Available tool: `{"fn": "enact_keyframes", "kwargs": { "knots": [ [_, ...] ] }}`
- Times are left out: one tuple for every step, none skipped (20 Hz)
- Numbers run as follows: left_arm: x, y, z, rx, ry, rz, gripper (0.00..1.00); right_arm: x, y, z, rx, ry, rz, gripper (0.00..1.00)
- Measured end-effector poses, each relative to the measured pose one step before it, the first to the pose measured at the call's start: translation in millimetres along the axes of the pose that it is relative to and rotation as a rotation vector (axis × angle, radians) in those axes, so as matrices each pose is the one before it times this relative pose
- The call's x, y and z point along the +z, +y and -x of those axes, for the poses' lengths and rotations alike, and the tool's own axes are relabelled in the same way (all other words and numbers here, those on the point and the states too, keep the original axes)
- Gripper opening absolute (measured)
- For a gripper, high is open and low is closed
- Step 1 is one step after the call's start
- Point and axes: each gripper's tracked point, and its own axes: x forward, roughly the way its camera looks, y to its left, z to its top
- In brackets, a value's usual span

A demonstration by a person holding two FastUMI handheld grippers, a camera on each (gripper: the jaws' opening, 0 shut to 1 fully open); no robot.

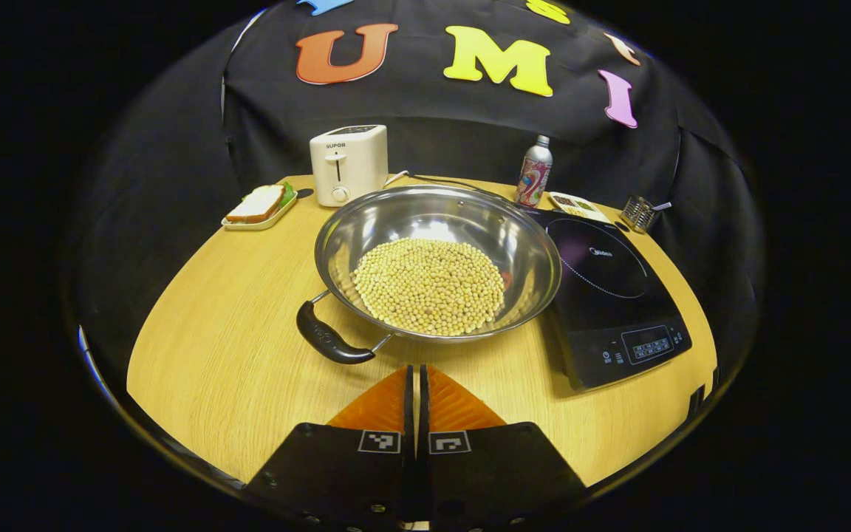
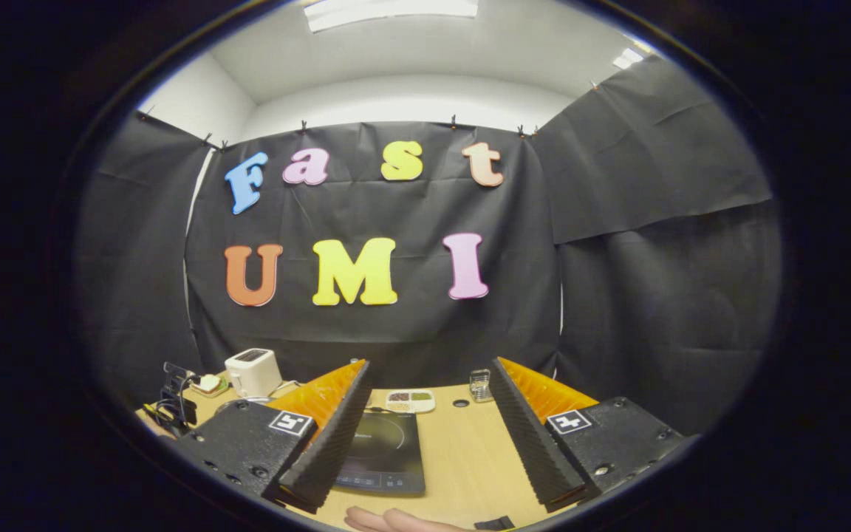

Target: First push the handle of the pot to place it horizontally, then grasp the pot with both hands and set it on the induction cooktop.

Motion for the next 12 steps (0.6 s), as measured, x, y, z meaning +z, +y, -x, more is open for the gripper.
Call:
{"fn": "enact_keyframes", "kwargs": {
  "knots": [
    [-0.72,2.94,-2.6,0.00038,0.00611,0.00209,0.1,-1.44,-0.82,-2.34,-0.00097,0.0038,-0.00169,1.0],
    [-1.09,4.0,-2.48,0.00679,0.00557,0.00561,0.0,-0.9,-1.07,-2.46,-0.00015,0.00148,-0.00082,1.0],
    [-0.55,4.44,-2.4,0.00678,0.00682,0.0069,0.11,-0.28,-1.52,-2.36,-0.00062,0.00029,-0.00103,1.0],
    [-0.62,3.96,-3.15,0.00411,0.00507,0.00949,0.0,-1.04,0.2,-2.75,-0.00121,0.0024,-0.00158,1.0],
    [-0.83,3.67,-3.59,0.00263,0.00733,0.00751,0.0,-1.18,0.62,-3.07,0.00233,0.00477,0.00028,1.0],
    [0.09,2.22,-3.25,0.0016,0.00544,0.00651,0.11,-2.1,1.31,-3.42,0.00378,0.00581,0.00312,0.96],
    [-0.13,3.26,-2.66,0.00424,0.00736,0.00458,0.11,-0.73,1.4,-3.51,0.00393,0.00709,0.00542,1.0],
    [-0.13,2.38,-1.88,-0.00314,0.00698,0.00662,0.0,-1.21,0.42,-2.31,0.00205,0.00651,0.00462,1.0],
    [0.67,0.02,-0.46,-0.00926,0.005,0.01125,0.0,0.33,0.5,-2.23,0.00259,0.00134,0.00346,0.96],
    [2.09,1.81,-1.07,-0.00101,0.00022,0.00676,0.05,1.79,1.65,-1.89,0.00422,-0.00242,0.003,0.96],
    [0.6,2.47,-0.81,0.00431,0.0034,0.00155,0.11,0.93,1.07,-1.74,0.00243,-0.00132,0.00118,0.96],
    [0.99,2.01,-1.38,0.00384,0.00094,-0.0003,0.0,-0.74,0.21,-1.6,0.00157,-0.00035,-0.00206,0.96]
  ]
}}
